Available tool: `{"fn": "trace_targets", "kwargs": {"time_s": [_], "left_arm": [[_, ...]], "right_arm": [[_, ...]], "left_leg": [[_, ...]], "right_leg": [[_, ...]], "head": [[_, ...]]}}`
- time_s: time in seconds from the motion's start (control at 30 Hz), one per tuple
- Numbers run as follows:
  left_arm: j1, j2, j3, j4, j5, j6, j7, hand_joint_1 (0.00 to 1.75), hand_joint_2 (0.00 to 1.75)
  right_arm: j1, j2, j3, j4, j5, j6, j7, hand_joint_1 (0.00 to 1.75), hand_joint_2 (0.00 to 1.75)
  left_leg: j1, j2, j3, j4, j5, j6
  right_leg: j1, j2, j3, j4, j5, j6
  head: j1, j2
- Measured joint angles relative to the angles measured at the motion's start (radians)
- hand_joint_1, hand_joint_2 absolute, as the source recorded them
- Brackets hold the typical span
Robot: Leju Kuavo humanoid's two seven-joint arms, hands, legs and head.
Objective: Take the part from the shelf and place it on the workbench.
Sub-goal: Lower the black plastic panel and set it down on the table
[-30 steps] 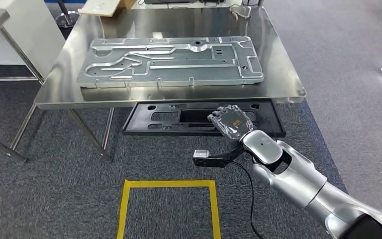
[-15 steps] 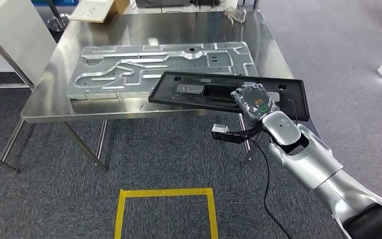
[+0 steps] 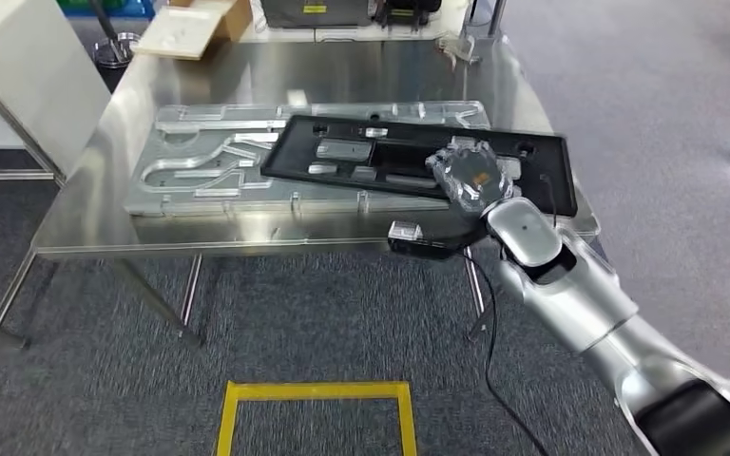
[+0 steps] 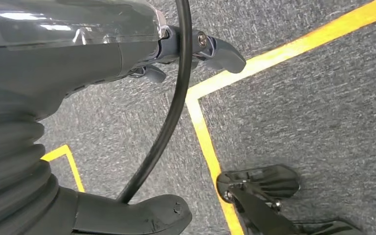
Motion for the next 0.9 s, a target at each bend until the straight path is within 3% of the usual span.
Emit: {"fn": "trace_targets", "kwargs": {"time_s": [0.07, 0.13, 0.27, 0.3, 0.33, 0.43, 0.47, 0.5, 0.6, 0.63, 0.73, 0.8, 0.83, 0.9], "left_arm": [[-0.002, 0.001, 0.000, 0.000, 0.000, 0.000, 0.001, 0.00, 1.75], [-0.006, 0.002, -0.001, 0.000, 0.000, 0.000, 0.001, 0.00, 1.75], [-0.007, 0.002, -0.002, 0.000, 0.000, 0.000, 0.001, 0.00, 1.75], [-0.006, 0.002, -0.002, 0.000, 0.000, 0.000, 0.002, 0.00, 1.75], [-0.004, 0.002, -0.003, 0.000, 0.000, 0.000, 0.003, 0.00, 1.75], [0.001, 0.004, -0.006, 0.000, 0.000, 0.000, 0.005, 0.00, 1.75], [0.002, 0.004, -0.007, 0.000, 0.000, 0.000, 0.006, 0.00, 1.75], [0.002, 0.004, -0.008, 0.000, 0.000, -0.001, 0.006, 0.00, 1.75], [-0.004, 0.004, -0.009, -0.001, 0.000, -0.002, 0.007, 0.00, 1.75], [-0.005, 0.004, -0.010, -0.002, 0.000, -0.002, 0.007, 0.00, 1.75], [-0.010, 0.004, -0.010, -0.002, 0.000, -0.004, 0.008, 0.00, 1.75], [-0.009, 0.005, -0.010, -0.002, 0.000, -0.004, 0.009, 0.00, 1.75], [-0.009, 0.005, -0.010, -0.002, 0.000, -0.005, 0.010, 0.00, 1.75], [-0.008, 0.004, -0.011, -0.002, 0.000, -0.006, 0.010, 0.00, 1.75]], "right_arm": [[-0.002, 0.009, -0.002, 0.001, 0.000, 0.000, 0.000, 1.75, 1.75], [-0.007, 0.008, -0.004, 0.001, 0.002, 0.000, 0.000, 1.75, 1.75], [-0.010, -0.004, -0.005, 0.004, 0.011, -0.001, 0.005, 1.75, 1.75], [-0.009, -0.005, -0.006, 0.007, 0.011, -0.001, 0.005, 1.75, 1.75], [-0.008, -0.005, -0.007, 0.011, 0.010, -0.001, 0.005, 1.75, 1.75], [-0.005, -0.006, -0.015, 0.028, 0.001, -0.002, 0.004, 1.75, 1.75], [-0.005, -0.006, -0.018, 0.036, -0.005, -0.004, 0.002, 1.75, 1.75], [-0.002, -0.006, -0.023, 0.045, -0.012, -0.008, -0.002, 1.75, 1.75], [0.011, -0.003, -0.050, 0.075, -0.026, -0.033, -0.025, 1.75, 1.75], [0.015, 0.000, -0.062, 0.090, -0.028, -0.046, -0.032, 1.75, 1.75], [0.035, 0.024, -0.097, 0.151, -0.042, -0.079, -0.049, 1.75, 1.75], [0.059, 0.038, -0.113, 0.188, -0.052, -0.086, -0.060, 1.75, 1.75], [0.070, 0.043, -0.118, 0.202, -0.054, -0.087, -0.065, 1.75, 1.75], [0.080, 0.052, -0.126, 0.221, -0.057, -0.089, -0.070, 1.75, 1.75]], "left_leg": [[-0.001, 0.008, 0.009, 0.006, -0.004, -0.012], [0.000, 0.015, -0.010, 0.059, -0.013, -0.021], [0.002, 0.018, -0.154, 0.255, -0.100, -0.037], [0.002, 0.018, -0.176, 0.260, -0.105, -0.038], [0.003, 0.018, -0.184, 0.233, -0.086, -0.037], [0.001, 0.012, -0.171, 0.064, 0.071, -0.025], [-0.001, 0.010, -0.166, 0.029, 0.109, -0.018], [-0.003, 0.009, -0.165, 0.012, 0.125, -0.011], [0.000, 0.010, -0.143, 0.002, 0.119, 0.008], [0.002, 0.009, -0.132, -0.001, 0.116, 0.014], [0.004, 0.008, -0.104, -0.006, 0.098, 0.022], [0.005, 0.007, -0.083, -0.006, 0.079, 0.021], [0.005, 0.007, -0.070, -0.006, 0.068, 0.020], [0.005, 0.008, -0.043, -0.007, 0.046, 0.014]], "right_leg": [[-0.002, 0.006, 0.018, -0.007, -0.006, -0.007], [-0.004, 0.006, 0.038, -0.014, -0.016, -0.019], [0.000, 0.005, 0.073, -0.017, -0.049, -0.031], [0.001, 0.008, 0.085, -0.016, -0.059, -0.030], [0.002, 0.010, 0.099, -0.016, -0.070, -0.029], [0.004, 0.015, 0.137, -0.013, -0.103, -0.021], [0.005, 0.017, 0.143, -0.013, -0.112, -0.016], [0.006, 0.020, 0.146, -0.009, -0.117, -0.010], [0.005, 0.025, 0.146, 0.011, -0.125, 0.004], [0.003, 0.025, 0.131, 0.039, -0.129, 0.007], [-0.007, 0.024, 0.022, 0.204, -0.174, 0.020], [-0.014, 0.023, -0.040, 0.259, -0.198, 0.024], [-0.016, 0.023, -0.050, 0.241, -0.184, 0.024], [-0.016, 0.017, -0.032, 0.131, -0.095, 0.018]], "head": [[0.000, 0.000], [0.000, 0.000], [0.000, 0.000], [0.000, 0.000], [0.000, 0.000], [0.000, 0.000], [0.000, 0.000], [0.000, 0.000], [0.000, 0.000], [0.000, 0.000], [0.000, 0.000], [0.000, 0.000], [0.000, 0.000], [0.000, 0.000]]}}
